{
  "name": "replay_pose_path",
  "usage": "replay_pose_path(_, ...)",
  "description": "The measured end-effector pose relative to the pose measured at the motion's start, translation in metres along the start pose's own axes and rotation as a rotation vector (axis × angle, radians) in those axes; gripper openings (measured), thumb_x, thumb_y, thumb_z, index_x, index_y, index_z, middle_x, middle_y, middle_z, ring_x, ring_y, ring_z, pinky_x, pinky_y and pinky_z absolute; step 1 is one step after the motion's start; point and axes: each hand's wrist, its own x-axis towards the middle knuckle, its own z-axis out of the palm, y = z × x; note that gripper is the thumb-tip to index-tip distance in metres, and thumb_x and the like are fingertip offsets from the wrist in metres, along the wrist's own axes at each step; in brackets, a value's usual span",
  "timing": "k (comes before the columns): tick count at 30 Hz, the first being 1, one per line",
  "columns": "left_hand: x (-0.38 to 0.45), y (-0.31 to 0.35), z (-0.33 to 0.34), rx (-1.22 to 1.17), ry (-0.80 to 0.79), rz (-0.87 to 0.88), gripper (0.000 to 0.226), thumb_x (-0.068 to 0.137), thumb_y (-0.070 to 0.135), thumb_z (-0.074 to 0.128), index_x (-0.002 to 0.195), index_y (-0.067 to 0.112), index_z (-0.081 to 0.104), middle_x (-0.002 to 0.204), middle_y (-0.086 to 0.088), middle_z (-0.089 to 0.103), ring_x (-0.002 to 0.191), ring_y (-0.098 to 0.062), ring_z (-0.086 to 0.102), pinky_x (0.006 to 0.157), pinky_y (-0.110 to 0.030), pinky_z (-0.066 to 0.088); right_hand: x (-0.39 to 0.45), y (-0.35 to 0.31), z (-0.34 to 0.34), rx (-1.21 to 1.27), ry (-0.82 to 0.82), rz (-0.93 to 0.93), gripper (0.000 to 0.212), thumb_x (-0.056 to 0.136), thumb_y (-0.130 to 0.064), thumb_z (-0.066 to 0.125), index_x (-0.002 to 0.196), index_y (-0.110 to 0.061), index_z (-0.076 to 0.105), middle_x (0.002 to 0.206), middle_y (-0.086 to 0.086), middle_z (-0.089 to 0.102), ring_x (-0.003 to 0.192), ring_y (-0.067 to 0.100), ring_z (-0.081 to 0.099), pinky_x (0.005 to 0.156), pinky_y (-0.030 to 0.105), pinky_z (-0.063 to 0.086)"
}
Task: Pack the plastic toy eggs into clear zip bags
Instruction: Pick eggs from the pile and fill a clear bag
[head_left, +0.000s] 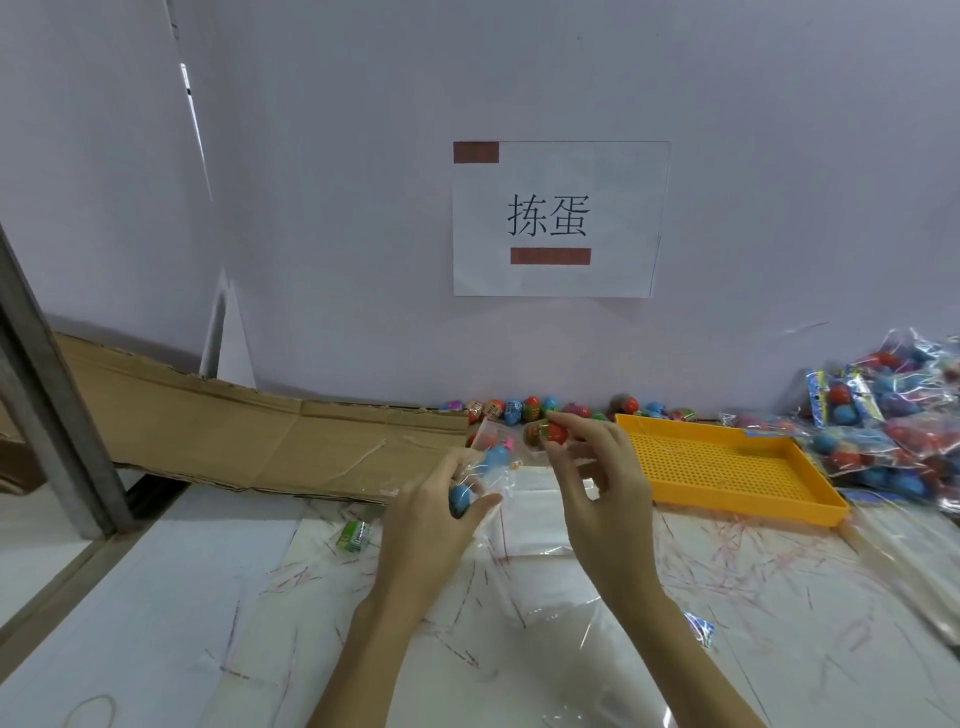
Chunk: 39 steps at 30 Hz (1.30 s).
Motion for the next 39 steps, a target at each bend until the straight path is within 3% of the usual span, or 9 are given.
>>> replay_pose_path(5,-0.001,0.002,0.002,0.02,-0.074,0.045,0.069,0.08,0.058,0.066,0.14,0.027,0.057,0.095,0.02,0.059,0.079,-0.001,0.058,0.064,-0.003,0.042,-0.005,0.003,-0.005,-0.142,-0.194,-0.158,0.036,0.09,-0.008,0.071,0.124,-0.018,0.069,0.12,-0.013,0.06,0.063,0.005,0.064,0.063,0.005,0.049)
replay_pose_path(11,-0.001,0.001,0.003,-0.055,-0.171,0.078,0.077,0.084,0.06,0.061,0.154,0.037,0.04,0.127,0.003,0.068,0.103,-0.004,0.059,0.092,-0.019,0.048,-0.003,0.01,-0.006,-0.386,-0.144,-0.346,0.032,0.091,-0.019,0.063,0.119,-0.008,0.073,0.119,0.005,0.072,0.085,0.003,0.063,0.072,0.014,0.055)
replay_pose_path(16,-0.002,0.001,0.002,-0.143,-0.177,0.075,0.07,0.084,0.062,0.061,0.149,0.049,0.039,0.134,0.016,0.062,0.112,-0.001,0.056,0.098,-0.027,0.054,-0.001,0.01,-0.013,-0.335,-0.308,-0.301,0.034,0.094,-0.033,0.056,0.119,-0.016,0.073,0.122,-0.005,0.069,0.07,0.0,0.063,0.064,0.016,0.059)
replay_pose_path(20,-0.003,0.002,-0.002,-0.134,-0.206,0.104,0.071,0.079,0.068,0.06,0.145,0.049,0.043,0.112,0.035,0.056,0.101,0.007,0.057,0.091,-0.019,0.055,-0.001,0.014,-0.015,-0.256,-0.483,-0.155,0.027,0.093,-0.012,0.069,0.117,-0.022,0.073,0.114,-0.021,0.059,0.071,-0.005,0.061,0.064,0.006,0.049)
replay_pose_path(23,-0.004,0.007,-0.003,-0.17,-0.198,0.117,0.063,0.08,0.061,0.066,0.14,0.046,0.051,0.109,0.033,0.058,0.102,0.007,0.056,0.085,-0.013,0.054,0.0,0.015,-0.016,-0.308,-0.582,-0.086,0.031,0.095,-0.006,0.066,0.118,-0.026,0.073,0.108,-0.027,0.056,0.081,-0.018,0.057,0.071,0.001,0.045)
replay_pose_path(27,-0.003,0.007,-0.005,-0.271,-0.168,0.068,0.054,0.082,0.05,0.074,0.133,0.039,0.061,0.11,0.024,0.068,0.101,-0.001,0.065,0.087,-0.019,0.058,-0.004,0.012,-0.017,-0.31,-0.689,-0.015,0.032,0.102,-0.016,0.05,0.121,-0.036,0.065,0.108,-0.031,0.058,0.076,-0.008,0.061,0.074,0.006,0.045)
replay_pose_path(33,-0.003,0.009,-0.008,-0.311,-0.176,0.06,0.053,0.082,0.037,0.08,0.129,0.045,0.057,0.11,0.021,0.068,0.096,0.0,0.066,0.072,-0.013,0.057,-0.01,0.006,-0.009,-0.125,-0.717,-0.01,0.039,0.091,-0.011,0.053,0.106,-0.046,0.061,0.111,-0.032,0.052,0.086,0.002,0.062,0.067,0.013,0.05)
replay_pose_path(36,-0.004,0.007,-0.008,-0.288,-0.274,0.035,0.054,0.084,0.054,0.074,0.135,0.048,0.055,0.115,0.022,0.065,0.096,-0.005,0.067,0.083,-0.026,0.061,-0.008,0.016,-0.008,-0.157,-0.699,0.016,0.038,0.096,-0.001,0.06,0.106,-0.036,0.07,0.105,-0.031,0.057,0.086,0.004,0.063,0.063,0.013,0.05)
replay_pose_path(39,-0.004,0.004,-0.008,-0.285,-0.399,-0.002,0.061,0.088,0.047,0.078,0.142,0.047,0.051,0.124,0.025,0.06,0.109,-0.006,0.065,0.092,-0.027,0.059,-0.006,0.016,-0.009,-0.175,-0.651,0.014,0.04,0.095,-0.001,0.065,0.106,-0.039,0.07,0.109,-0.029,0.063,0.079,0.003,0.066,0.059,0.011,0.051)
